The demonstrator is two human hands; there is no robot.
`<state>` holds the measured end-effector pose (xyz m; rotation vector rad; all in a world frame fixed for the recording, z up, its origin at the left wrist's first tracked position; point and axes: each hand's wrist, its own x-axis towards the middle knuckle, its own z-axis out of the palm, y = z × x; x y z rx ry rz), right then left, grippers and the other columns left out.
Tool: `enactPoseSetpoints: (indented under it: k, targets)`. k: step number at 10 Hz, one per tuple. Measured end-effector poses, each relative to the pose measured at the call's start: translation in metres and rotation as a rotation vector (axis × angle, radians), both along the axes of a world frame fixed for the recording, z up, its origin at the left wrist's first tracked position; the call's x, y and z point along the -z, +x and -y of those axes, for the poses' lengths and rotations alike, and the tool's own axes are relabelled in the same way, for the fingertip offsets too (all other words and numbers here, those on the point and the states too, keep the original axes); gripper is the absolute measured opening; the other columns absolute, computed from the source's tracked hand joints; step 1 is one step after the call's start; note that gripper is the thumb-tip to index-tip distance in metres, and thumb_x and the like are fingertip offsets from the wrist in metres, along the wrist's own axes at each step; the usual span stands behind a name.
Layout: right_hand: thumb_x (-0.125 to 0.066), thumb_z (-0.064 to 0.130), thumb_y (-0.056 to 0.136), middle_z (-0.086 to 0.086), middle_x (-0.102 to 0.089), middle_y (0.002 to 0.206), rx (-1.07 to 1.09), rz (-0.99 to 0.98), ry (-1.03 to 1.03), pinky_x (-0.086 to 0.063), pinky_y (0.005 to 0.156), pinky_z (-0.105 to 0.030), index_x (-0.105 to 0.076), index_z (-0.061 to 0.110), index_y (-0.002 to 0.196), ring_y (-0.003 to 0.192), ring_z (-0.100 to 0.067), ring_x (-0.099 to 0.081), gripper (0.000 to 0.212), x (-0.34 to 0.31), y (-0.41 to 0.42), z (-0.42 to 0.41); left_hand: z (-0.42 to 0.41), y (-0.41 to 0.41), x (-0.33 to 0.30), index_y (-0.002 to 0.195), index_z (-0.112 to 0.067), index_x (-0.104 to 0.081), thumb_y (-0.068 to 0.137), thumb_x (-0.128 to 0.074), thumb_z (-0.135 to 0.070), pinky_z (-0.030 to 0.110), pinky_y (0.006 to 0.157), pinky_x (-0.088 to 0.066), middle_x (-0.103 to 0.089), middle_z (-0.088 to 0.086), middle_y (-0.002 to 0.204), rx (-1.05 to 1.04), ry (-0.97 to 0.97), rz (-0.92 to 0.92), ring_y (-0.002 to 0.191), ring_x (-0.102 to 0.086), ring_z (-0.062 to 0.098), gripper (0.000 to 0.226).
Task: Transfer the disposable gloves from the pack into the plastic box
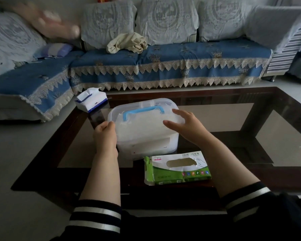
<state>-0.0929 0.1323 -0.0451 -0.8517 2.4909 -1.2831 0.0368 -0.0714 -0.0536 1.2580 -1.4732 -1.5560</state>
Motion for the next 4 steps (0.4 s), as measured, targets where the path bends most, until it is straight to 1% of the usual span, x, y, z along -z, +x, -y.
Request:
enactPoseSetpoints:
  k: [1, 2, 3, 4]
  targets:
    - [-0.072, 0.047, 0.076, -0.004, -0.021, 0.155, -0.067, 0.036, 0.061, -0.031, 0.11, -0.042, -0.028, 0.027, 0.149, 0.139, -0.028, -0.028, 0.088, 0.0, -0.007, -0.012, 0.008, -0.004, 0.006, 0.128, -0.025, -0.058, 0.097, -0.054, -0.036, 0.04, 0.096, -0.05, -0.064, 0.002, 0.119, 0.2, 0.097, -0.169, 0.108, -0.062, 0.02, 0.033]
    - [-0.072, 0.042, 0.078, -0.006, -0.021, 0.157, 0.016, 0.0, -0.006, -0.029, 0.111, -0.043, -0.027, 0.025, 0.149, 0.14, -0.028, -0.027, 0.086, 0.007, -0.016, -0.013, 0.01, -0.015, 0.015, 0.142, -0.014, -0.046, 0.097, -0.053, -0.032, 0.028, 0.089, -0.048, -0.065, 0.003, 0.121, 0.409, 0.217, -0.414, 0.11, -0.061, 0.016, 0.049]
    - [-0.073, 0.042, 0.078, -0.004, -0.023, 0.157, 0.05, 0.034, -0.088, -0.026, 0.112, -0.04, -0.029, 0.027, 0.148, 0.142, -0.024, -0.025, 0.085, 0.012, -0.019, -0.005, 0.005, -0.026, 0.02, 0.141, -0.012, -0.047, 0.098, -0.053, -0.027, 0.025, 0.084, -0.05, -0.063, 0.006, 0.125, 0.401, 0.115, -0.368, 0.113, -0.06, 0.017, 0.046]
    - [-0.075, 0.041, 0.077, -0.004, -0.021, 0.157, 0.093, 0.04, -0.147, -0.025, 0.113, -0.04, -0.026, 0.026, 0.149, 0.143, -0.023, -0.023, 0.088, 0.015, -0.019, 0.003, 0.001, -0.037, 0.021, 0.132, -0.019, -0.056, 0.096, -0.057, -0.038, 0.038, 0.097, -0.049, -0.064, 0.003, 0.124, 0.279, 0.075, -0.304, 0.117, -0.059, 0.021, 0.041]
